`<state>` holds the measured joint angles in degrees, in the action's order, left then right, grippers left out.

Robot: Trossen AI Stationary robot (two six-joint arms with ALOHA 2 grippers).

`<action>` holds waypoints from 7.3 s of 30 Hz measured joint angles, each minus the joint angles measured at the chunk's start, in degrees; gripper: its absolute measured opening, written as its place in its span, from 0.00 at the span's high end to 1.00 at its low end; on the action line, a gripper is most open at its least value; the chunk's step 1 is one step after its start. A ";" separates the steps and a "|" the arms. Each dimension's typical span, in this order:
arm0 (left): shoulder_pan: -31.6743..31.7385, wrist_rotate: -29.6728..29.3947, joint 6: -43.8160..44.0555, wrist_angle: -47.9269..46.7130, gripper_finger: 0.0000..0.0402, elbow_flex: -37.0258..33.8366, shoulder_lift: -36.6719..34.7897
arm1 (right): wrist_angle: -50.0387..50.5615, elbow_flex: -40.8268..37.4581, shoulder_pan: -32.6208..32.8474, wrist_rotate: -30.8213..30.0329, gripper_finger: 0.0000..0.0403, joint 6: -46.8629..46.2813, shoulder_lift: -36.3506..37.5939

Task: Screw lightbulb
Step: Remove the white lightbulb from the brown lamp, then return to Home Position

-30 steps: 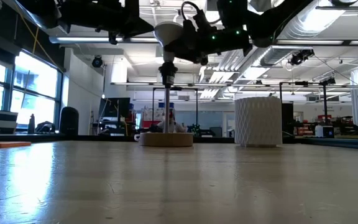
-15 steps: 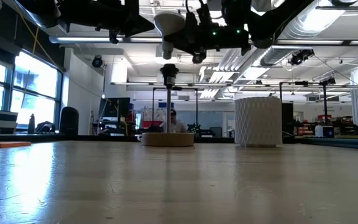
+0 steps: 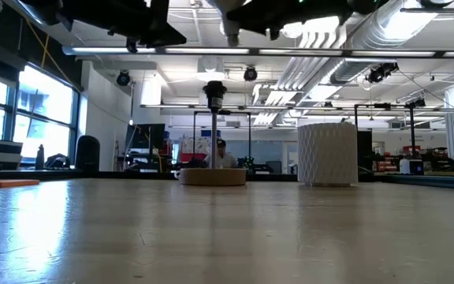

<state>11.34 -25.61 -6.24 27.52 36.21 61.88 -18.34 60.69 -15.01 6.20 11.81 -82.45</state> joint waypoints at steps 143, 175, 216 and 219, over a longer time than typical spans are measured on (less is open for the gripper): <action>-15.11 17.98 5.97 -26.00 1.00 -35.52 -59.42 | 17.70 -60.13 21.75 -4.27 0.96 -18.84 76.17; -16.33 17.86 6.05 -24.99 1.00 -35.52 -61.67 | 17.81 -60.06 24.28 -4.27 0.96 -18.84 81.46; -21.97 17.58 6.03 -24.74 1.00 -35.52 -61.67 | 17.11 -60.17 24.44 -4.27 0.96 -18.84 82.07; -21.67 17.56 6.03 -24.73 1.00 -35.52 -61.67 | 17.11 -60.17 24.44 -4.26 0.96 -18.84 82.07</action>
<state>-10.33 -8.05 -0.21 2.79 0.69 0.21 -1.23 0.51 9.43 1.94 -7.03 -0.38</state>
